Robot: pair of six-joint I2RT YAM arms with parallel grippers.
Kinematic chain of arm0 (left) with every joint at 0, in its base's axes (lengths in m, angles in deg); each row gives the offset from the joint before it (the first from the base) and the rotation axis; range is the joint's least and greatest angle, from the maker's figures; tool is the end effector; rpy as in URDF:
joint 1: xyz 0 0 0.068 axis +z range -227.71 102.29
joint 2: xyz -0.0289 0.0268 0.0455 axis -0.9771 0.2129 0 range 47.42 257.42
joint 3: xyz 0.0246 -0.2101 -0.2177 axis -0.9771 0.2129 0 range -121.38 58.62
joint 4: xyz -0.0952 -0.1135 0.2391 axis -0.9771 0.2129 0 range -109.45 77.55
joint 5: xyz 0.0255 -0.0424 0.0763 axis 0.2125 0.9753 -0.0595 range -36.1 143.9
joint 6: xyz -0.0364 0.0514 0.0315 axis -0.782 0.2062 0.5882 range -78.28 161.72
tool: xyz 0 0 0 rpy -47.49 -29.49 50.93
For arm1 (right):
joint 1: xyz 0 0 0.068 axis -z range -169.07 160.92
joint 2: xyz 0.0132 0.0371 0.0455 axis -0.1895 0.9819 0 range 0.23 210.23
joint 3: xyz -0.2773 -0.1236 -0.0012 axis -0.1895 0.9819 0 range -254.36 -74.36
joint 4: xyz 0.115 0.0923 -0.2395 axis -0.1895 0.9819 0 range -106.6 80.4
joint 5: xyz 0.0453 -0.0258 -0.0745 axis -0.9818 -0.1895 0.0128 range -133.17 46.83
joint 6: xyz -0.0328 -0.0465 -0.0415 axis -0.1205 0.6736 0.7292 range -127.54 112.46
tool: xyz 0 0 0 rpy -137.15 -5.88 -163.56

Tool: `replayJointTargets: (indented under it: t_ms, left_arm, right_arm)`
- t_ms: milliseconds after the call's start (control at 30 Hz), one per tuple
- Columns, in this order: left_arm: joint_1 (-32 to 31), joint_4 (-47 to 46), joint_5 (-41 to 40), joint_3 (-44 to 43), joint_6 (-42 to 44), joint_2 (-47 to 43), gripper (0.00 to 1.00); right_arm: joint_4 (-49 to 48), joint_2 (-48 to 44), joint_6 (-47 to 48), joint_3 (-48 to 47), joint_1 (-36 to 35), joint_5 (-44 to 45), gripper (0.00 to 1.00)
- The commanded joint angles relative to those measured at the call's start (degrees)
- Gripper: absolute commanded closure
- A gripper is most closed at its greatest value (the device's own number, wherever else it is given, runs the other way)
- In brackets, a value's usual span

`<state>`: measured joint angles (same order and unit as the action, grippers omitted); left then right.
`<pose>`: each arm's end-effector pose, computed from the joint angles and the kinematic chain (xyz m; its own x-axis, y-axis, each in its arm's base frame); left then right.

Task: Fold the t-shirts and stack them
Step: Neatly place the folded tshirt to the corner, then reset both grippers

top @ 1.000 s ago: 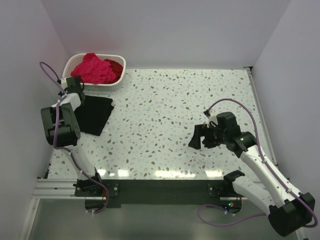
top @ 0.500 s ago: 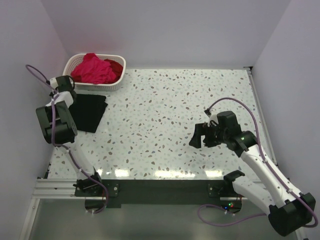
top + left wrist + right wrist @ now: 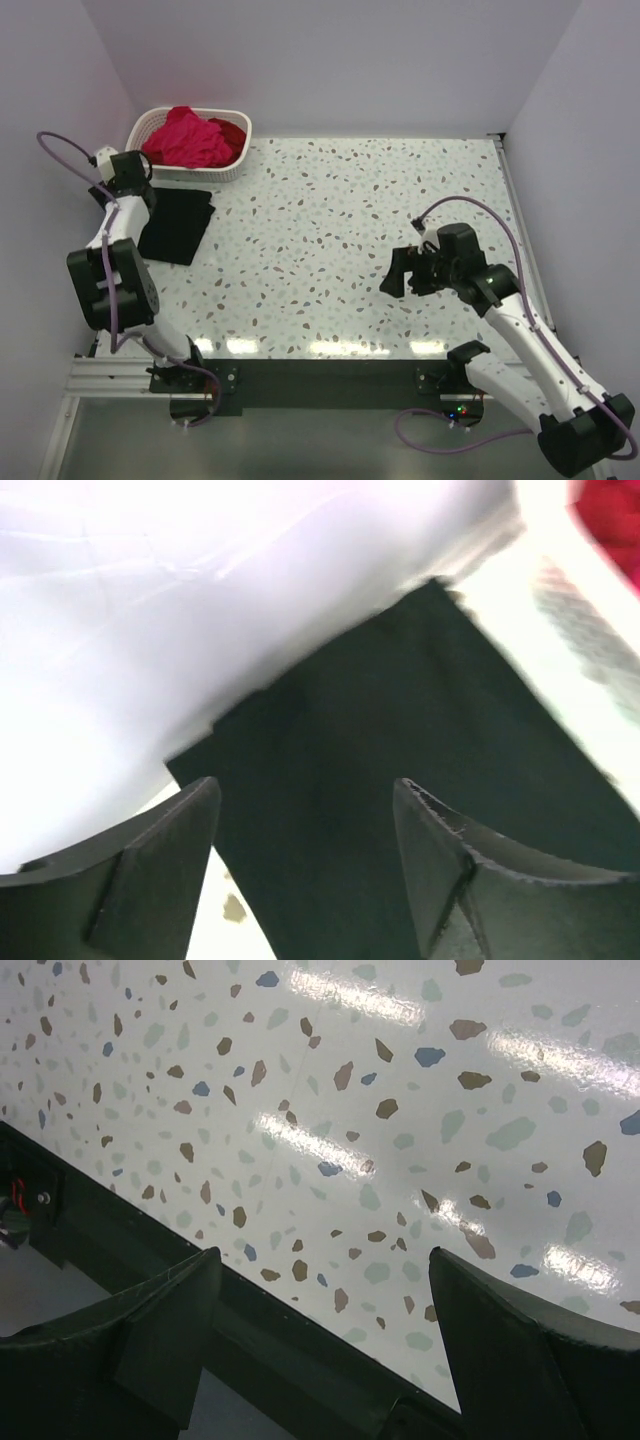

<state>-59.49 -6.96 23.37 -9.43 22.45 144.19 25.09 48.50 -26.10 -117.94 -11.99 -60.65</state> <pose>0.3803 0.1560 0.2504 -0.3821 -0.4250 -0.8206 -0.8034 0.5916 0.0677 0.1611 0.0869 0.2788 -0.8111 -0.0132 -0.5847 -0.3207 0.8461 0.4258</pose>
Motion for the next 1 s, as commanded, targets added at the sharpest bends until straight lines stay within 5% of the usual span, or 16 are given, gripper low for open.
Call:
replayJointTargets:
  t_ms: [0, 400, 667, 967]
  left_arm:
    - [-4.1, 0.3, 1.4, 2.6, -3.5, -9.5, 0.22]
    - [-27.8, 15.6, 17.3, 10.0, -6.2, -41.0, 0.03]
    - [-28.2, 26.6, 16.7, 8.7, -7.1, -66.1, 0.00]
    - [-28.1, 23.0, 7.7, 15.2, -7.5, -86.4, 0.00]
  right_arm:
    - [1.3, -1.8, 0.2, -2.8, 0.0, 0.3, 0.13]
    - [12.3, -8.6, -0.3, -15.2, 0.0, 23.8, 0.01]
    - [12.6, -19.2, -0.5, -17.7, 0.1, 38.8, 0.01]
    - [9.2, -29.8, 2.8, -15.7, 0.0, 44.9, 0.01]
